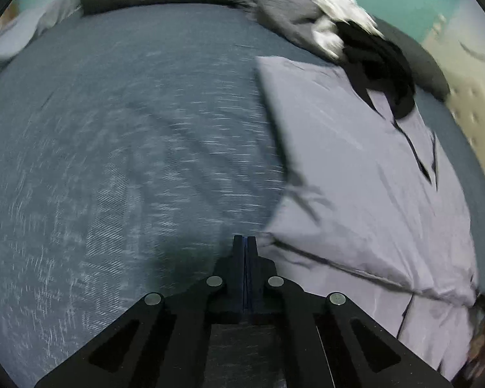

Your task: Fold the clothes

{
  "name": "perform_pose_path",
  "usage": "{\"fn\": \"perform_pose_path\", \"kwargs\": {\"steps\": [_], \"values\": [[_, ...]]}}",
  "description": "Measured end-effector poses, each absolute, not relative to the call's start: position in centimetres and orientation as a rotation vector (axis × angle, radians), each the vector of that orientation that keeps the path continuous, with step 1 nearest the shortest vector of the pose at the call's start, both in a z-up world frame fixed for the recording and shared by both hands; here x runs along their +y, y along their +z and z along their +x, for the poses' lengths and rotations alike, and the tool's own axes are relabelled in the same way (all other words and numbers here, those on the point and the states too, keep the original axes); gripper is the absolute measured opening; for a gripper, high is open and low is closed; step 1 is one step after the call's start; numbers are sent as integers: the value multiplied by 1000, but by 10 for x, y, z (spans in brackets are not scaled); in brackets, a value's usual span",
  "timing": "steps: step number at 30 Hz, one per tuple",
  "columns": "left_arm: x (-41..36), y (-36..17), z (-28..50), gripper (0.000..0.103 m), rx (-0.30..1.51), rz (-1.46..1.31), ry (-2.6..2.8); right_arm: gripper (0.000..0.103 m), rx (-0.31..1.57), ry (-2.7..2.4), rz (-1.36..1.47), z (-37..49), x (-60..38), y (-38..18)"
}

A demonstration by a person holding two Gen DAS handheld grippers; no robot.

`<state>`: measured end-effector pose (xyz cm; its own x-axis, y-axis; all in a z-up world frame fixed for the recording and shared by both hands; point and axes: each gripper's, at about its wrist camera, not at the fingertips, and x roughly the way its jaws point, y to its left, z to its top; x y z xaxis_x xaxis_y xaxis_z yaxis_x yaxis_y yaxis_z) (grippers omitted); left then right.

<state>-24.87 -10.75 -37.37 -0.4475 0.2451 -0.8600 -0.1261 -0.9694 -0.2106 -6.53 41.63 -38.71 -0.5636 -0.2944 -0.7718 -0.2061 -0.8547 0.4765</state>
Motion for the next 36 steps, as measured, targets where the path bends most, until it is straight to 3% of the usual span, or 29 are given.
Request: {"fn": "perform_pose_path", "kwargs": {"steps": [8, 12, 22, 36], "values": [[-120, -352, -237, 4, -197, -1413, 2560, 8, -691, -2622, 1354, -89, 397, -340], [-109, -351, -241, 18, -215, -1382, 2566, 39, -616, -2627, 1302, -102, 386, -313], [-108, -374, -244, 30, -326, -1363, 2600, 42, -331, -2370, 1229, -221, 277, -276], [-132, -383, -252, 47, -428, -1346, 2635, 44, -59, -2094, 1324, -355, 107, -312]]}}
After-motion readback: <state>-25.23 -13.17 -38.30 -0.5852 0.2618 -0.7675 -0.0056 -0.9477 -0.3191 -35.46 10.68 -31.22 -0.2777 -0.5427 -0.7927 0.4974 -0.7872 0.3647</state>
